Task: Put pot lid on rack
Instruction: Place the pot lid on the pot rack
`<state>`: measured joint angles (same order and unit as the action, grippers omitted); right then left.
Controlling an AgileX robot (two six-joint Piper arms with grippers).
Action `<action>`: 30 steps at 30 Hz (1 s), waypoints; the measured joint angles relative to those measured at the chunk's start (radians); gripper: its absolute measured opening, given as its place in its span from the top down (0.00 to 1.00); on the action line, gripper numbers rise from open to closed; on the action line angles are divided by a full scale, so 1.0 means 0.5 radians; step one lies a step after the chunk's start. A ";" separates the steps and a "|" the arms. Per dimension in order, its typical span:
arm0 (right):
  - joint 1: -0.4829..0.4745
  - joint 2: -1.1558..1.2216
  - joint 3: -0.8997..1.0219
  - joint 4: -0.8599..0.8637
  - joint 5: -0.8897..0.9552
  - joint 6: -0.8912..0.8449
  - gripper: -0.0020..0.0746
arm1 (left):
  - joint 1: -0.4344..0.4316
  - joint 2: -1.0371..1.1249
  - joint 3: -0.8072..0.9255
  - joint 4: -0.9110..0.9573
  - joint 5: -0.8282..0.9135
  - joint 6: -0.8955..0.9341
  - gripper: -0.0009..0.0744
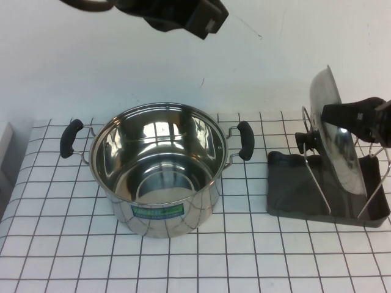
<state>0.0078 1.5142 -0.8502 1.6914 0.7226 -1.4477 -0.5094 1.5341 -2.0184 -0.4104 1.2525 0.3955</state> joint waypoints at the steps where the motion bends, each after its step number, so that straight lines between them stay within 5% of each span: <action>1: 0.000 0.009 0.008 0.000 0.005 0.000 0.96 | 0.000 -0.005 0.033 0.005 -0.027 0.000 0.99; 11: 0.000 0.013 0.016 0.008 0.016 -0.004 0.90 | 0.000 -0.032 0.125 0.005 -0.077 0.000 0.99; 20: 0.000 0.013 0.016 0.008 0.009 -0.004 0.49 | 0.000 -0.145 0.125 0.022 -0.101 0.005 0.99; 30: 0.000 -0.144 -0.017 0.004 0.039 -0.008 0.46 | 0.000 -0.455 0.125 0.364 -0.131 -0.041 0.99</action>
<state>0.0078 1.4423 -0.8587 1.6933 0.7420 -1.4515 -0.5094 1.3066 -1.9556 -0.2282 1.1871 0.3749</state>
